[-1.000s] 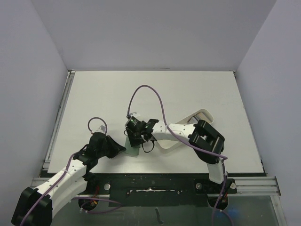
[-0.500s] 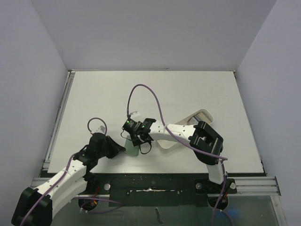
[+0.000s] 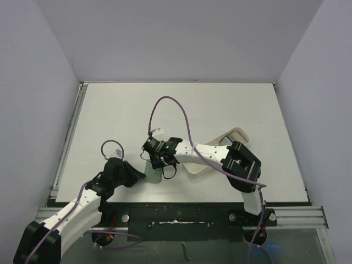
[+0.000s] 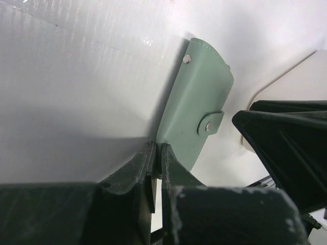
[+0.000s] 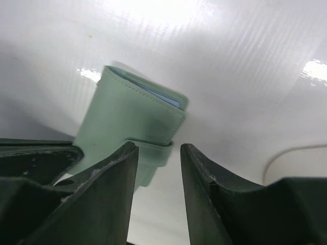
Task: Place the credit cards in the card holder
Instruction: Open the card holder at the center of the board.
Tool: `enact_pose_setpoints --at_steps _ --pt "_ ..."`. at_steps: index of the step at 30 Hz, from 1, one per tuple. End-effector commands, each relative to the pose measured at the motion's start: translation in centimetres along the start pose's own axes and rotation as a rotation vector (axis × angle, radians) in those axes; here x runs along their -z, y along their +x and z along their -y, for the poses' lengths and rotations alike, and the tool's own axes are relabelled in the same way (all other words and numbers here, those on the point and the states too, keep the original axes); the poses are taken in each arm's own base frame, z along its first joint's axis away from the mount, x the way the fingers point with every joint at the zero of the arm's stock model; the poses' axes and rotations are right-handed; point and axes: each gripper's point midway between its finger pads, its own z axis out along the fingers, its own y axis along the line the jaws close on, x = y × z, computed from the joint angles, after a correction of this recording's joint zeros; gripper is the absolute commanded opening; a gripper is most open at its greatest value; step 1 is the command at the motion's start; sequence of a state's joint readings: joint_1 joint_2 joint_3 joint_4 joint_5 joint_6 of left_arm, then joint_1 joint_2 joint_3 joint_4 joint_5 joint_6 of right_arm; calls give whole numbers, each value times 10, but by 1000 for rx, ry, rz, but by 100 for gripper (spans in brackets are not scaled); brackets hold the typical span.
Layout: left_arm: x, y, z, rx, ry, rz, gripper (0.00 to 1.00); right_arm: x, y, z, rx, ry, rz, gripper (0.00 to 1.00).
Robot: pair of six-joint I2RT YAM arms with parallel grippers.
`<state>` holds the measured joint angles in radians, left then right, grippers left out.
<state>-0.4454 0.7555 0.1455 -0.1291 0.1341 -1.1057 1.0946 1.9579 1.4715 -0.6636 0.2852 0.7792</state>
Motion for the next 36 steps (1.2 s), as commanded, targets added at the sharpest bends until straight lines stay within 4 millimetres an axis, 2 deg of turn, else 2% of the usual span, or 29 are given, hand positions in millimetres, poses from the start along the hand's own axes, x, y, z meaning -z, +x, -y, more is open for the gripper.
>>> enact_pose_setpoints --at_steps 1,4,9,21,24,26,30,33,36 --pt "0 -6 14 4 58 20 0 18 -26 -36 -75 -162 90 40" --pt "-1 -5 12 3 54 16 0 11 -24 -40 -78 -173 72 41" --pt "-1 -4 17 9 68 7 0 0 -8 -37 -75 -141 10 41" --pt "-1 -6 23 26 85 10 0 -16 13 -39 -48 -112 -74 44" --pt "0 -8 23 17 79 17 0 -21 25 -30 -38 -58 -115 43" --pt "1 -10 26 7 78 23 0 -22 34 -15 -29 8 -135 39" --pt "2 -14 23 -9 45 37 0 -12 32 0 -6 89 -97 33" --pt "2 -15 23 -18 39 41 0 -8 31 0 -4 99 -82 27" --pt "2 -15 22 -15 37 40 0 -8 31 -5 1 84 -71 16"
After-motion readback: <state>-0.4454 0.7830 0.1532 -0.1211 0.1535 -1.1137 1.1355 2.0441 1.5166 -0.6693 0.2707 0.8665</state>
